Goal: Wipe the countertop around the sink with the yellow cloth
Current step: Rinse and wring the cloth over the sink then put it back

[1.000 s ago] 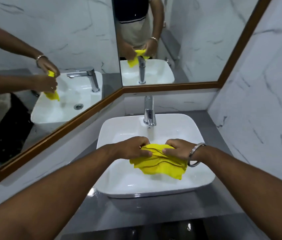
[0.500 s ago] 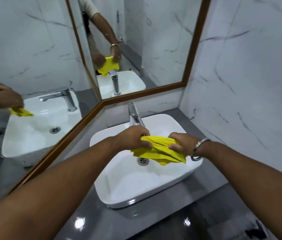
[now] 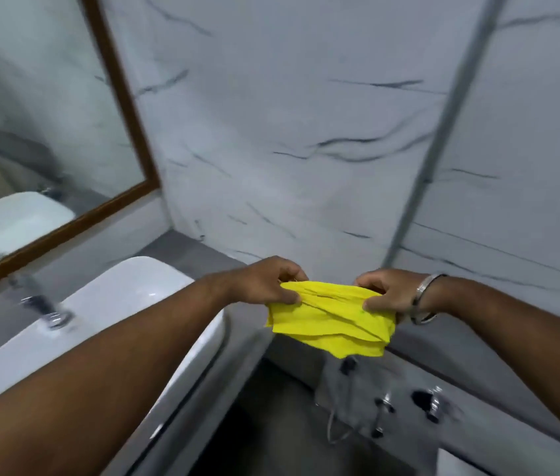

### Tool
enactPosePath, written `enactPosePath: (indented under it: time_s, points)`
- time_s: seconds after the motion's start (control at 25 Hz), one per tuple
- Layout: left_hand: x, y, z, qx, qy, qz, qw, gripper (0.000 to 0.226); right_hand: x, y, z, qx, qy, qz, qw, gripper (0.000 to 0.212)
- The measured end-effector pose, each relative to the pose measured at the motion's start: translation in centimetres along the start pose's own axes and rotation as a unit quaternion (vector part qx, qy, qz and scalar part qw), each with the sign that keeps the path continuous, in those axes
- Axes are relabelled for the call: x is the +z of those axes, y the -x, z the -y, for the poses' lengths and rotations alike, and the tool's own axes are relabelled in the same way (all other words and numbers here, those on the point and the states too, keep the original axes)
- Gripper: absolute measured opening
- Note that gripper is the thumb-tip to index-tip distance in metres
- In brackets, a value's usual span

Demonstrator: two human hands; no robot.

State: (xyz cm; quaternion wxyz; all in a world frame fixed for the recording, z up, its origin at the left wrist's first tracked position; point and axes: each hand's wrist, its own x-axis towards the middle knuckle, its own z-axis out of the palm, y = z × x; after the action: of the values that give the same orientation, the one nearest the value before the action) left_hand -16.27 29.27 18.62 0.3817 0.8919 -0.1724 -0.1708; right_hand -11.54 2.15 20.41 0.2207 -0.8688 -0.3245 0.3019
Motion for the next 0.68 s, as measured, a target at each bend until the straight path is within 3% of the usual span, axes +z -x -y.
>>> enactPosePath:
  time_s: [0.2,0.32,0.4,0.56,0.6,0.68]
  points:
    - [10.8,-14.8,-5.7,0.06,0.005,0.084,0.995,0.024,-0.8,9.1,-16.4,0.143,-0.069,-0.096,0.983,0.016]
    - [17.6,-22.5,-6.3,0.027,-0.023,0.12,0.992,0.032,0.9,10.4,-25.4,0.202,-0.128,-0.17,0.956,0.021]
    - [21.0,-26.7,-5.7,0.002,-0.091,0.133,0.987,0.032,2.5,9.6,-30.1,0.246,-0.172,-0.206,0.931,0.011]
    - [24.3,-31.8,-3.2,-0.023,-0.182,0.088,0.979,0.041,4.9,6.1,-36.0,0.303,-0.196,-0.305,0.881,0.026]
    - [24.8,-32.7,-2.3,-0.041,-0.205,0.051,0.977,0.042,5.4,5.4,-36.5,0.31,-0.178,-0.345,0.868,0.026]
    - [25.2,-32.7,-1.1,-0.08,-0.269,0.011,0.96,0.035,6.4,4.7,-36.2,0.304,-0.072,-0.369,0.875,0.036]
